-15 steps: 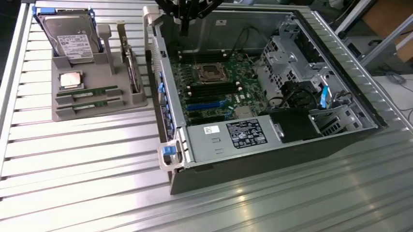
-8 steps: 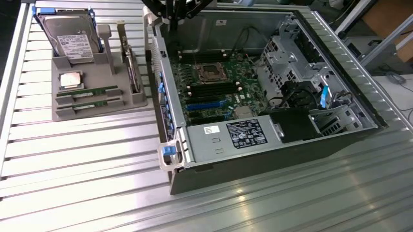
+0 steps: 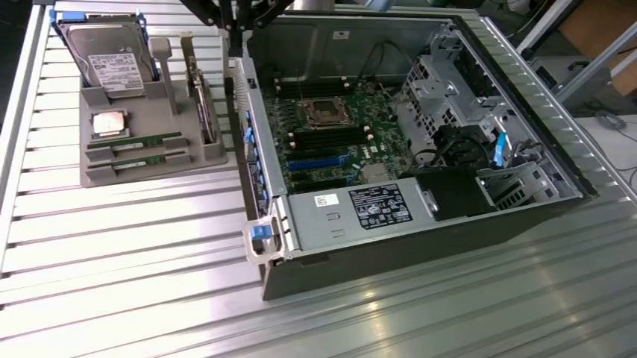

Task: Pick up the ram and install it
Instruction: 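Reach for the ram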

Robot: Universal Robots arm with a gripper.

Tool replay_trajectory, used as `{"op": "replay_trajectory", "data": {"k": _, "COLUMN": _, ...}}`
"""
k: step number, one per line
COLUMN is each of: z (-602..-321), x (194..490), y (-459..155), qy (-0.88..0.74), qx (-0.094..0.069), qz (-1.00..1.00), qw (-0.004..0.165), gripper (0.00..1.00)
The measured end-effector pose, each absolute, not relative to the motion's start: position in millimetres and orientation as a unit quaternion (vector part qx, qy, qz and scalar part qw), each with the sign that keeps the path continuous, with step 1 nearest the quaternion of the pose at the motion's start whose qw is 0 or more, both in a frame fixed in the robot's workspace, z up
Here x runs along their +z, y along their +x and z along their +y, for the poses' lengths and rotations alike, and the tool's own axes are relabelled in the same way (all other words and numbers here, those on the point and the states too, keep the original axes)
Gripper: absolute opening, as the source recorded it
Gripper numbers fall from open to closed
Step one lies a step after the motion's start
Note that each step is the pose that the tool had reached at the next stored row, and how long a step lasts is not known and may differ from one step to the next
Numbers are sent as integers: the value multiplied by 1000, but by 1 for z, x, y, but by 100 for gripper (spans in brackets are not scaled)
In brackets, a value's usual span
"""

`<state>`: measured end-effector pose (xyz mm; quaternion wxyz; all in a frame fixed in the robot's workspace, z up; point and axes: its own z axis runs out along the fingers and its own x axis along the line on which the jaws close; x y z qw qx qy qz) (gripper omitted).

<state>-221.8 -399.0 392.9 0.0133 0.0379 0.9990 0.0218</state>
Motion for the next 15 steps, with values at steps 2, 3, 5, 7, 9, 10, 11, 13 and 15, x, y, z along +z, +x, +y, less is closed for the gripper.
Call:
{"op": "replay_trajectory", "data": {"k": 2, "z": -399, "x": 393, "y": -231, "qy": 38, "qx": 22, "qz": 999, "qw": 13, "gripper": 10}}
{"op": "replay_trajectory", "data": {"k": 3, "z": -399, "x": 393, "y": -236, "qy": 38, "qx": 22, "qz": 999, "qw": 13, "gripper": 10}}
{"op": "replay_trajectory", "data": {"k": 5, "z": -399, "x": 393, "y": -245, "qy": 38, "qx": 22, "qz": 999, "qw": 13, "gripper": 10}}
{"op": "replay_trajectory", "data": {"k": 7, "z": -399, "x": 393, "y": -249, "qy": 38, "qx": 22, "qz": 999, "qw": 13, "gripper": 10}}
{"op": "replay_trajectory", "data": {"k": 9, "z": -399, "x": 393, "y": -254, "qy": 38, "qx": 22, "qz": 999, "qw": 13, "gripper": 10}}
{"op": "replay_trajectory", "data": {"k": 10, "z": -399, "x": 393, "y": -256, "qy": 38, "qx": 22, "qz": 999, "qw": 13, "gripper": 10}}
{"op": "replay_trajectory", "data": {"k": 11, "z": -399, "x": 393, "y": -260, "qy": 38, "qx": 22, "qz": 999, "qw": 13, "gripper": 10}}
{"op": "replay_trajectory", "data": {"k": 13, "z": -399, "x": 393, "y": -268, "qy": 38, "qx": 22, "qz": 999, "qw": 13, "gripper": 10}}
{"op": "replay_trajectory", "data": {"k": 15, "z": -399, "x": 393, "y": -276, "qy": 38, "qx": 22, "qz": 999, "qw": 13, "gripper": 10}}
